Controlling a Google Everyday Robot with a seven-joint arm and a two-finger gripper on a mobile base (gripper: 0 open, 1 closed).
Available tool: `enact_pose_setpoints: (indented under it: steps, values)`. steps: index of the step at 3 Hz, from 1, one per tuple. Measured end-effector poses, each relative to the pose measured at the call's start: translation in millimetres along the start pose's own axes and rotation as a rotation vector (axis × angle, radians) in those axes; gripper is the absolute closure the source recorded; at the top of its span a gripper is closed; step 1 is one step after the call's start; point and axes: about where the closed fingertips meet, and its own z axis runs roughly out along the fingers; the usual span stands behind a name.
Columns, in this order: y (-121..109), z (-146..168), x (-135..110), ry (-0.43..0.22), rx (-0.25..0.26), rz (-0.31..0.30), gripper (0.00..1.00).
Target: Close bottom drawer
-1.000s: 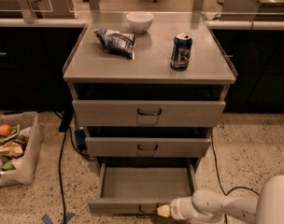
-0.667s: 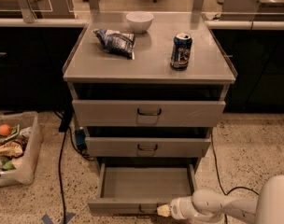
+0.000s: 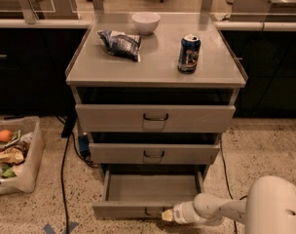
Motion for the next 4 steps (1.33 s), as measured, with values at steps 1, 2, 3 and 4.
enact_pose_setpoints:
  steps: [1,2,3,4]
  values:
    - [-9,4,-21,-0.063,-0.045,0.074,1.0]
    - [-10,5,-26,-0.087,-0.067,0.105,1.0]
    - [-10,5,-26,-0.087,-0.067,0.104,1.0]
    - [-29,4,-49,-0.111,0.001,0.068,1.0]
